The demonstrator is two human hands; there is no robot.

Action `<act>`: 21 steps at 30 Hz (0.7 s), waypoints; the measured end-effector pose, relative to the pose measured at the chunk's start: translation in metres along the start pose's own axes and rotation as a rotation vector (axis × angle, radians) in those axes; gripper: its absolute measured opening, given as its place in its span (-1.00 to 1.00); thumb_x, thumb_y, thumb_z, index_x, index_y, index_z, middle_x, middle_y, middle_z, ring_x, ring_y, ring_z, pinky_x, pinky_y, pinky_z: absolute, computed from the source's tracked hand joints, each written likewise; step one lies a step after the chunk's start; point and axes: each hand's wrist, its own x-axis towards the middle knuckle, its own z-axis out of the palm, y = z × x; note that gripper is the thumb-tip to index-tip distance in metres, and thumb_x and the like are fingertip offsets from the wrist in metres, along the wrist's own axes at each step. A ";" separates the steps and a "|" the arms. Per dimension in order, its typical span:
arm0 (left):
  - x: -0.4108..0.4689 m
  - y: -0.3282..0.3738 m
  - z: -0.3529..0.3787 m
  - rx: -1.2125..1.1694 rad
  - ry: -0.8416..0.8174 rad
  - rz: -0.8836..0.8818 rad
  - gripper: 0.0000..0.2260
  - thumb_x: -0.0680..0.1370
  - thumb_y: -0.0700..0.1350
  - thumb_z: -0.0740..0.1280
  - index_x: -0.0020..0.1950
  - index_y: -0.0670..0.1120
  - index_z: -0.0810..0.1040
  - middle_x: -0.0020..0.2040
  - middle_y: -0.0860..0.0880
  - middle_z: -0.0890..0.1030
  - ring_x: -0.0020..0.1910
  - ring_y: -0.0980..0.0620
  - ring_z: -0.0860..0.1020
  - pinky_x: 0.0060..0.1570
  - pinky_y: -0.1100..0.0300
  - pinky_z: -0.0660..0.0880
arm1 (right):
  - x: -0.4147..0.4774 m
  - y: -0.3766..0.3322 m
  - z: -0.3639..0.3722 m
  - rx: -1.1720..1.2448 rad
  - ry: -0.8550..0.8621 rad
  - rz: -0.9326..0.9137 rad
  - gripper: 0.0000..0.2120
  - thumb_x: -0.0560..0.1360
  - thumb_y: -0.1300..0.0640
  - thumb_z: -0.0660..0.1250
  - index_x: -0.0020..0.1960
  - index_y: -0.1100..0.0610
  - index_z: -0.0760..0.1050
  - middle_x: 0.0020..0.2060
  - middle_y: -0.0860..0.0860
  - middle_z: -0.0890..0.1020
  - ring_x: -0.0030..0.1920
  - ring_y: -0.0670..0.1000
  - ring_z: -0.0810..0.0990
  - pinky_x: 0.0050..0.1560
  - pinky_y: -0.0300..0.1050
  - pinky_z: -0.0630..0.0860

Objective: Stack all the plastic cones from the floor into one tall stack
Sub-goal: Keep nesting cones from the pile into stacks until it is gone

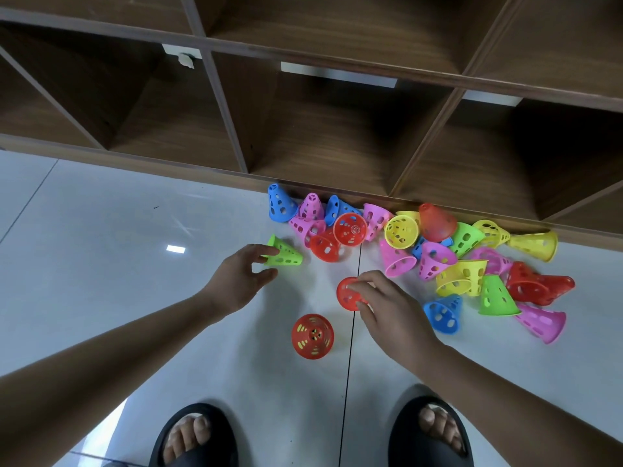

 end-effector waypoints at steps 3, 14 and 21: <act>-0.012 0.016 -0.007 -0.179 0.015 -0.057 -0.80 0.63 -0.08 0.47 0.18 0.19 0.66 0.08 0.11 0.73 0.06 0.13 0.69 -0.07 0.07 0.62 | 0.002 0.007 0.006 -0.023 -0.034 -0.009 -0.64 0.60 0.19 0.35 0.35 -0.09 0.47 0.34 -0.19 0.47 0.11 0.01 0.62 -0.06 -0.02 0.66; -0.053 0.069 -0.015 -0.637 -0.132 -0.003 -0.88 0.65 -0.28 0.40 0.14 -0.12 0.69 -0.14 -0.07 0.68 -0.22 0.02 0.51 -0.16 0.13 0.47 | -0.001 0.024 0.009 0.161 0.035 0.080 -0.76 0.61 0.09 0.43 0.27 -0.02 0.56 0.11 -0.16 0.57 0.01 -0.05 0.62 0.03 -0.04 0.61; -0.069 0.068 0.003 -0.658 -0.282 0.004 -0.88 0.67 -0.25 0.39 0.17 -0.11 0.69 -0.19 -0.11 0.57 -0.24 -0.01 0.46 -0.22 0.15 0.45 | -0.001 -0.003 -0.026 0.387 0.242 0.203 -0.73 0.59 -0.03 0.45 0.26 -0.02 0.61 -0.01 -0.19 0.59 -0.11 -0.07 0.61 -0.13 -0.22 0.55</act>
